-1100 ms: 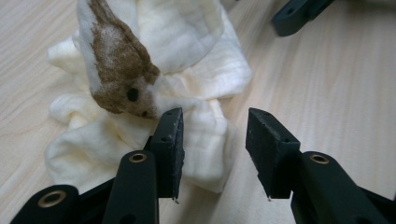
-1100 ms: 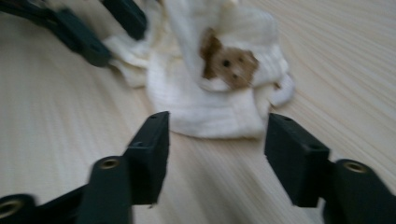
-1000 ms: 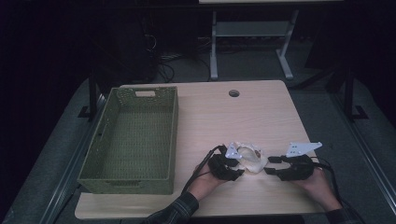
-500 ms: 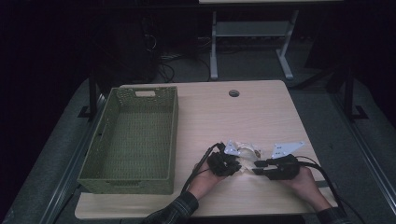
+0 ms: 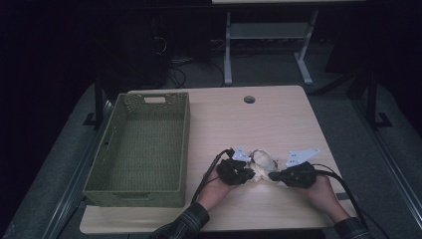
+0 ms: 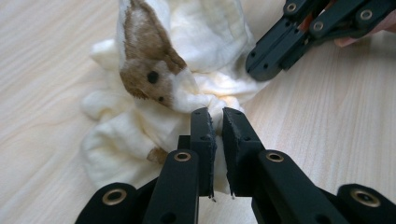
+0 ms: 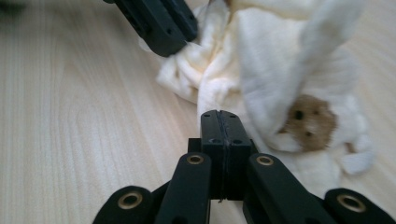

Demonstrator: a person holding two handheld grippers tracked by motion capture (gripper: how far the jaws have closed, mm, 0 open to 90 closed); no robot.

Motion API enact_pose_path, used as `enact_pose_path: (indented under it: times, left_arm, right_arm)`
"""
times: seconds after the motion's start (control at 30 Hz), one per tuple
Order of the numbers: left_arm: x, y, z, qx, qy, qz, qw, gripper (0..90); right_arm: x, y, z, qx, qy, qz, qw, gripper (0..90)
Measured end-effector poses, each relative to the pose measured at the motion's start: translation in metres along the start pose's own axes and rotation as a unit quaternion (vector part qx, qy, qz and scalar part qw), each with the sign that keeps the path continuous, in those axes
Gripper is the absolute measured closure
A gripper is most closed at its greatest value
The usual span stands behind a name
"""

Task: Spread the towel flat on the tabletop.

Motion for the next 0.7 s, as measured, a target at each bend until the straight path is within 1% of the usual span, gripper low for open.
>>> enact_pose_path:
  times: [0.13, 0.2, 0.23, 0.27, 0.3, 0.37, 0.4, 0.47, 0.53, 0.57, 0.6, 0.63, 0.7]
  left_arm:
    - [0.003, -0.010, 0.005, 0.010, 0.000, -0.011, 0.9999, 82.2]
    - [0.003, -0.013, 0.007, 0.016, -0.007, -0.019, 0.9997, 82.2]
    - [0.003, -0.015, 0.010, 0.020, -0.005, -0.020, 0.9996, 82.3]
    - [0.003, -0.017, 0.011, 0.024, -0.009, -0.020, 0.9995, 82.3]
    - [0.003, -0.019, 0.014, 0.029, -0.008, -0.019, 0.9994, 82.3]
    - [0.003, -0.022, 0.017, 0.042, -0.012, -0.020, 0.9988, 82.5]
    - [0.002, -0.022, 0.018, 0.048, -0.018, -0.024, 0.9984, 83.1]
    - [0.002, -0.024, 0.021, 0.062, -0.020, -0.017, 0.9978, 83.8]
    - [0.001, -0.025, 0.024, 0.065, -0.022, -0.014, 0.9975, 84.2]
    - [0.000, -0.025, 0.025, 0.076, -0.025, -0.009, 0.9968, 84.2]
    - [-0.001, -0.024, 0.025, 0.079, -0.025, -0.006, 0.9966, 84.2]
    - [-0.002, -0.023, 0.026, 0.076, -0.032, -0.005, 0.9966, 84.0]
    - [-0.004, -0.022, 0.027, 0.078, -0.032, -0.001, 0.9965, 80.8]
  right_arm:
    - [0.001, -0.010, -0.008, -0.008, 0.009, -0.014, 0.9998, 90.0]
    - [0.001, -0.015, -0.012, -0.014, 0.014, -0.022, 0.9996, 90.0]
    - [0.001, -0.018, -0.014, -0.018, 0.017, -0.024, 0.9994, 90.0]
    - [0.001, -0.020, -0.017, -0.020, 0.018, -0.029, 0.9992, 90.0]
    - [0.001, -0.023, -0.018, -0.022, 0.022, -0.030, 0.9990, 90.0]
    - [0.000, -0.027, -0.022, -0.028, 0.024, -0.031, 0.9988, 90.0]
    - [-0.001, -0.029, -0.024, -0.034, 0.027, -0.028, 0.9987, 90.0]
    - [-0.003, -0.032, -0.028, -0.038, 0.034, -0.026, 0.9984, 90.0]
    - [-0.005, -0.035, -0.031, -0.042, 0.039, -0.023, 0.9981, 90.0]
    - [-0.006, -0.036, -0.032, -0.041, 0.038, -0.021, 0.9982, 90.0]
    - [-0.007, -0.037, -0.032, -0.042, 0.042, -0.019, 0.9981, 90.0]
    - [-0.008, -0.037, -0.032, -0.041, 0.042, -0.016, 0.9981, 90.0]
    - [-0.010, -0.036, -0.031, -0.033, 0.044, -0.011, 0.9984, 90.0]
Point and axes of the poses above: each handheld gripper's, and its own axes: y roughly forward along the jaws, x roughly out of its top, z roughly to its left, the point moved 1 cm from there along y, roughly forward along the jaws, and after that the axes turned 13 degrees about -z, right-handed, at the moved point
